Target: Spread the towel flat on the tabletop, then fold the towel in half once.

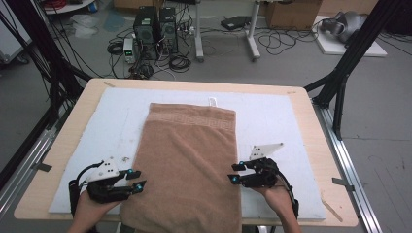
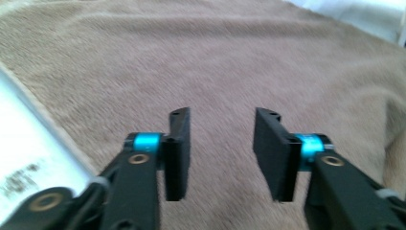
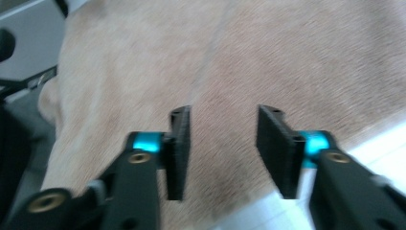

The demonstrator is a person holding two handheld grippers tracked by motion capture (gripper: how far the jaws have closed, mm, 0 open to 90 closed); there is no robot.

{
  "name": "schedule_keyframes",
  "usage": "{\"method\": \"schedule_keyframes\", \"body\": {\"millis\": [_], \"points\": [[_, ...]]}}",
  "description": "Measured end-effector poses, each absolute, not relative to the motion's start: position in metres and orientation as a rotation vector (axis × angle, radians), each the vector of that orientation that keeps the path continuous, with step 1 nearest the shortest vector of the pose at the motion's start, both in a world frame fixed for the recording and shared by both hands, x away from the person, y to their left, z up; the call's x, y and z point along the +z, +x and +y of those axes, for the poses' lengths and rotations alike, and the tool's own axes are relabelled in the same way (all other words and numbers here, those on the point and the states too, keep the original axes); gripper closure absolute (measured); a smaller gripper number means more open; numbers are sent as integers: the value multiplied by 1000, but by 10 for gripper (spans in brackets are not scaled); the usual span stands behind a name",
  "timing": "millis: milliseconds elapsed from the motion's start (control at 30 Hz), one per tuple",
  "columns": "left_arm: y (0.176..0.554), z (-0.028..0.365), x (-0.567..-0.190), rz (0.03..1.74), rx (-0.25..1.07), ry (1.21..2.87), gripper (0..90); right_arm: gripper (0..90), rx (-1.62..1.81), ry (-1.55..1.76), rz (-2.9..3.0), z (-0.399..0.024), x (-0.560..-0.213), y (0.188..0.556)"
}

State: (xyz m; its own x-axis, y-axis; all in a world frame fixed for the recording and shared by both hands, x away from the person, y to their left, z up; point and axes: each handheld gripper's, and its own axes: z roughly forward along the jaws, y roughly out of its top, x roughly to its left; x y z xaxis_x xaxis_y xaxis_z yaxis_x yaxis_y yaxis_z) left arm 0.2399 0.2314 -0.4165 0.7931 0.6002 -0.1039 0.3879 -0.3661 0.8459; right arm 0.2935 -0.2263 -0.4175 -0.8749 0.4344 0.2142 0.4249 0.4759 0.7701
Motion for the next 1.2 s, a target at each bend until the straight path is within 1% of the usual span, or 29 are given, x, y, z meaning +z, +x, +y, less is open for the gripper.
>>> {"method": "schedule_keyframes", "body": {"millis": [67,100,167,233,333,467,633,1033,1200], "points": [[245,231,-413,740,284,2002,511,451,1383,796,2663,-225,-412,298],[248,231,-411,742,290,1998,499,443,1384,796,2659,-225,-410,299],[255,232,-407,748,308,1998,464,394,1376,798,2636,-225,-403,304],[262,232,-403,764,324,1994,424,368,1382,810,2621,-227,-398,309],[272,232,-398,776,348,1980,390,331,1381,812,2593,-229,-391,315],[282,228,-392,771,375,1986,371,322,1378,798,2581,-232,-385,320],[290,227,-391,787,370,1985,360,306,1363,789,2580,-232,-383,323],[301,230,-391,821,361,1967,363,299,1334,805,2595,-236,-387,329],[312,228,-387,822,362,1982,366,299,1331,813,2585,-237,-387,335]]}}
